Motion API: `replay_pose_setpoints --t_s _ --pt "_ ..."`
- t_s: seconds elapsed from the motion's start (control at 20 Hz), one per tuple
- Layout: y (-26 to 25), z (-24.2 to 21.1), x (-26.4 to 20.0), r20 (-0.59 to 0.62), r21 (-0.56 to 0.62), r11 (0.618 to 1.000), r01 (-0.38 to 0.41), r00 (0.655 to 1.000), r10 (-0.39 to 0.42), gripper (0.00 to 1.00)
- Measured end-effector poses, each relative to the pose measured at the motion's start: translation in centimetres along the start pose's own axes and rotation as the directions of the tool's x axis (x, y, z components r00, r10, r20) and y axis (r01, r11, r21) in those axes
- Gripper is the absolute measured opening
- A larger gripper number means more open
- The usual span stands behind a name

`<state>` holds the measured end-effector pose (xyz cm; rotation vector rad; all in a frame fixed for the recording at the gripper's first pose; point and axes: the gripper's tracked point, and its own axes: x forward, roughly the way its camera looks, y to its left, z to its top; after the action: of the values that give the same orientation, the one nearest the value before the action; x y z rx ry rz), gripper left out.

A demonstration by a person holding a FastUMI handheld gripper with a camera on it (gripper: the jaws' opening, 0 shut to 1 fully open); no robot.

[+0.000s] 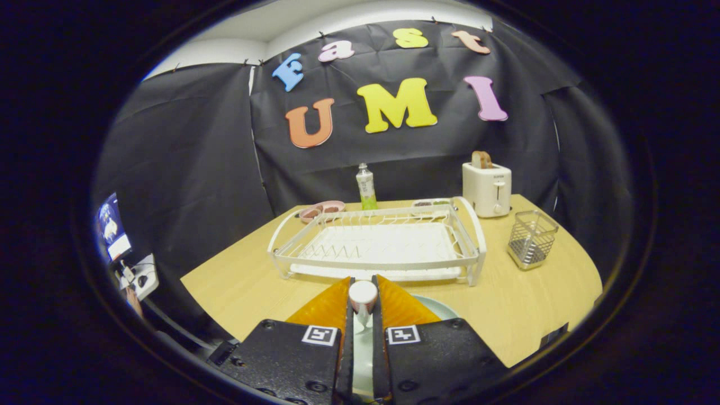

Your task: Take the plate from the dish rack, then take the spoon from the basket and place it into the plate.

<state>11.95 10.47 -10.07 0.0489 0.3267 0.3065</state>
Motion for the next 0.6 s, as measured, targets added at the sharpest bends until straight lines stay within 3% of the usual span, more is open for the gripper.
replay_pose_setpoints --t_s 0.1,0.35,0.4,0.55,0.6 --pt "-0.8 -0.1 -0.1 -0.022 0.012 1.0 0.009 1.0 -0.008 0.19" --pt "-3.6 1.1 -0.4 0.02 -0.029 0.993 0.117 0.993 -0.117 0.25" --pt "-4.4 1.5 -0.7 0.037 -0.032 0.987 0.16 0.987 -0.159 0.32" --pt "-5.7 2.8 -1.6 0.085 -0.038 0.971 0.237 0.969 -0.233 0.69" --pt "-5.6 3.2 -1.9 0.097 -0.026 0.972 0.235 0.968 -0.232 0.71"
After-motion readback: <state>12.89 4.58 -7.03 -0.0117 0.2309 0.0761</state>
